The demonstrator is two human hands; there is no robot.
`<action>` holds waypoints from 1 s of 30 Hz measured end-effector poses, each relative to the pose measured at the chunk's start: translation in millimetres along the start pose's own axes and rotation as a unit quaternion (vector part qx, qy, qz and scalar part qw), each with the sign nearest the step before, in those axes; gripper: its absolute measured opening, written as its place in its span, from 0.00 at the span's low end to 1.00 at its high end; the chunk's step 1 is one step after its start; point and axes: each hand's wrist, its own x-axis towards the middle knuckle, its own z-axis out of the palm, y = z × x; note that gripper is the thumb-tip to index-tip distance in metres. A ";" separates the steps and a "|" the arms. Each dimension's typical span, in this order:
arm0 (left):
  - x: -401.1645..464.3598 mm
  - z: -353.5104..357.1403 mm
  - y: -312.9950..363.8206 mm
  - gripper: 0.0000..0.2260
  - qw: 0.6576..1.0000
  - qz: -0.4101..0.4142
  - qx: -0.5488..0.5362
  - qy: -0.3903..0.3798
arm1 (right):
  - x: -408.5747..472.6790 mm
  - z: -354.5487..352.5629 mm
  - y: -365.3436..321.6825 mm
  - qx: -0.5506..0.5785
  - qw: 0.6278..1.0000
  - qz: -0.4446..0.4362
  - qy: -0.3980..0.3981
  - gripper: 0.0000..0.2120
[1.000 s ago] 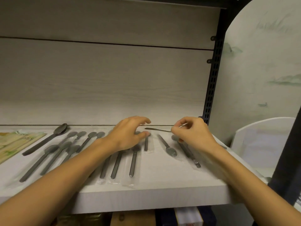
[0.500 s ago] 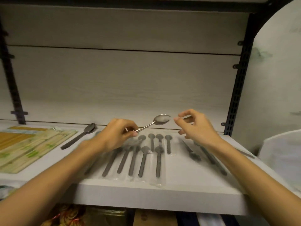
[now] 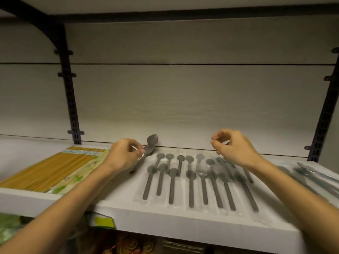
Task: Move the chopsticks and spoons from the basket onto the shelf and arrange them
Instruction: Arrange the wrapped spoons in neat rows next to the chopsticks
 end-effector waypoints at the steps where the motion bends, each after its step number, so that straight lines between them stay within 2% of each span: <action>1: 1.7 0.1 -3.1 0.03 1.000 -0.008 0.001 0.000 | 0.0 2.6 -1.0 -0.006 1.000 -0.004 0.002 0.02; 5: 11.0 3.5 -7.5 0.05 0.999 -0.034 0.008 -0.011 | -3.2 9.3 1.8 -0.023 0.999 -0.009 0.027 0.04; 12: 14.2 15.2 -12.2 0.07 0.995 -0.058 0.085 0.000 | -8.7 5.5 14.9 -0.063 0.997 -0.029 0.030 0.07; 14: 13.9 17.5 -13.2 0.09 0.992 -0.051 0.111 -0.010 | -7.6 6.1 13.4 -0.079 0.996 -0.037 0.026 0.07; 22: 13.6 21.3 -20.7 0.08 0.982 -0.012 0.188 -0.029 | -9.1 7.8 8.8 -0.131 0.989 -0.067 -0.001 0.04; 26: 12.6 20.9 -21.0 0.08 0.984 -0.010 0.176 -0.036 | -9.3 8.3 9.9 -0.145 0.987 -0.071 -0.007 0.03; 30: 10.9 20.8 -19.7 0.03 0.984 0.001 0.174 -0.038 | -9.0 8.9 13.3 -0.153 0.986 -0.063 -0.018 0.04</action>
